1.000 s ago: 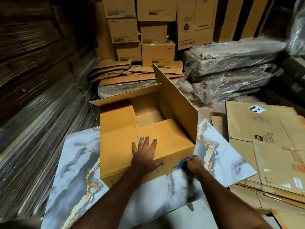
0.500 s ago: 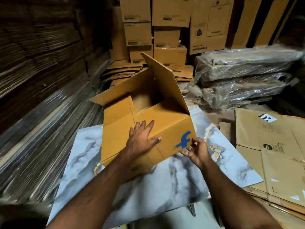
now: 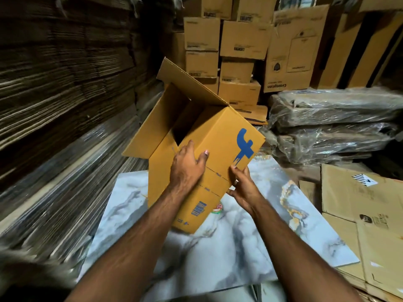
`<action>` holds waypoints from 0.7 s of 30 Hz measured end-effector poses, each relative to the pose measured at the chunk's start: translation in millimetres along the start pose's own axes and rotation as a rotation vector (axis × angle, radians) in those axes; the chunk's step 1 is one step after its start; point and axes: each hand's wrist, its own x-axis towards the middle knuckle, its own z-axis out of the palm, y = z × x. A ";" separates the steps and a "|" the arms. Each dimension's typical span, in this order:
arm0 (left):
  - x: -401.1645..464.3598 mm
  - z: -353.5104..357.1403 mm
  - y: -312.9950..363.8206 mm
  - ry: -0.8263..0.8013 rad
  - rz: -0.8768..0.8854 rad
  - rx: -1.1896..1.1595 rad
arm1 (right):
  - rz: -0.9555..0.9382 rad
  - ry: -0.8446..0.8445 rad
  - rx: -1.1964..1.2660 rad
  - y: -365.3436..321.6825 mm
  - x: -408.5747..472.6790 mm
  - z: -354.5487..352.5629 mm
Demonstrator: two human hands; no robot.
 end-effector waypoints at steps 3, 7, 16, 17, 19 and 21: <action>3.5 -13.7 -3.3 0.041 -0.017 -0.035 | -0.071 0.014 -0.032 -0.5 0.1 11.0; 2.0 -30.0 1.6 0.079 -0.069 -0.203 | -0.194 -0.040 -0.175 -16.0 -0.1 30.4; -7.7 2.8 -14.9 0.143 -0.372 -1.149 | -0.615 -0.075 -0.841 -88.9 1.5 72.5; -8.2 7.6 -16.8 0.120 -0.426 -1.257 | -0.666 -0.064 -0.968 -94.8 3.1 78.1; -10.1 15.0 -16.8 0.063 -0.496 -1.455 | -0.767 -0.060 -1.247 -103.6 7.6 90.5; -17.7 29.8 -20.1 -0.033 -0.524 -1.617 | -0.824 -0.124 -1.487 -106.5 10.5 105.2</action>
